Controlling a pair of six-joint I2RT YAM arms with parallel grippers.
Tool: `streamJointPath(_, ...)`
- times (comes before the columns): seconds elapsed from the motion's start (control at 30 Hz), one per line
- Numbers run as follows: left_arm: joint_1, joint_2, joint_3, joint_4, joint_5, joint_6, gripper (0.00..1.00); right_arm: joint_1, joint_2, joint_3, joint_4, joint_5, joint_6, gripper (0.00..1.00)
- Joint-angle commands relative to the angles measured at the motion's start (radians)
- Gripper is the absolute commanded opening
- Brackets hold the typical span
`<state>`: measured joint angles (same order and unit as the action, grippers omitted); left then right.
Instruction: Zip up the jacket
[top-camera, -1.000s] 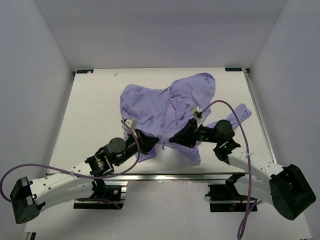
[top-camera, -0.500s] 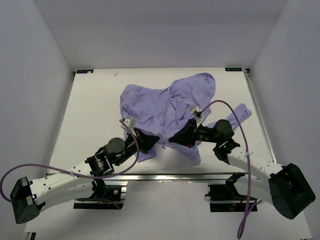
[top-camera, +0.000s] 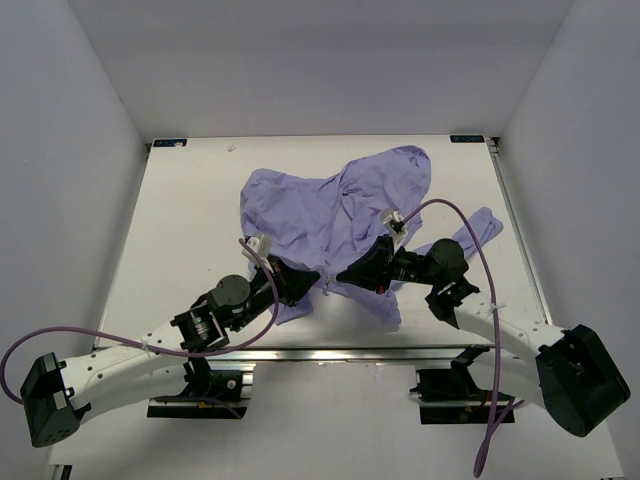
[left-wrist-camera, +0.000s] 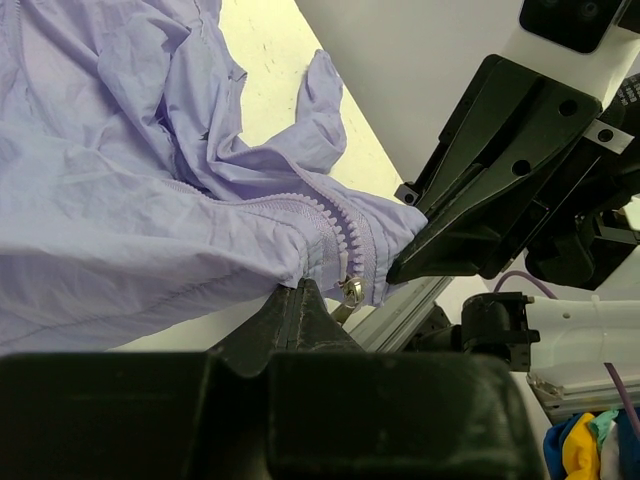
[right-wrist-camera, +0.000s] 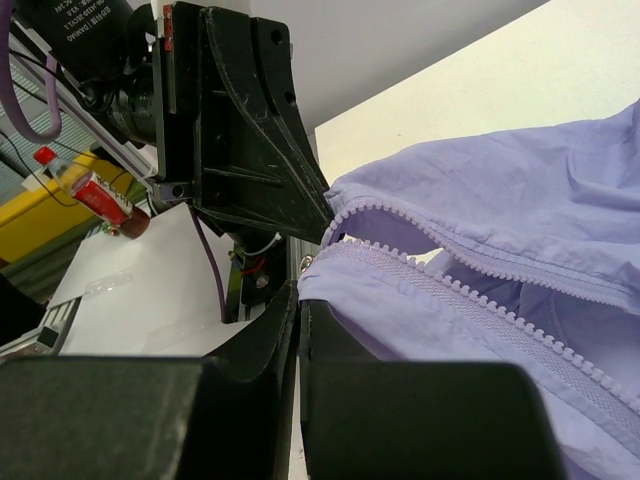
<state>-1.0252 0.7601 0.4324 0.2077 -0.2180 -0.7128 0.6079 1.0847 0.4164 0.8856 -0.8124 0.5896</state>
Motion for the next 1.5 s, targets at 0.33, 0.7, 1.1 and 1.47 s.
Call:
streamJointPath(0.33, -0.007, -0.007, 0.005, 0.035, 0.025, -0.017, 0.0, -0.002, 0.018, 0.025, 0.133, 0.016, 0.047, 0.0)
streamJointPath(0.7, -0.006, -0.019, -0.006, 0.045, 0.035, -0.022, 0.0, -0.002, 0.004, -0.017, 0.193, 0.117, 0.088, 0.0)
streamJointPath(1.1, -0.006, 0.01, -0.008, 0.058, 0.101, -0.021, 0.0, 0.006, 0.004, -0.077, 0.315, 0.237, 0.16, 0.0)
streamJointPath(1.47, -0.006, 0.045, 0.028, -0.093, 0.204, -0.005, 0.0, 0.006, -0.014, 0.002, 0.156, 0.239, 0.133, 0.0)
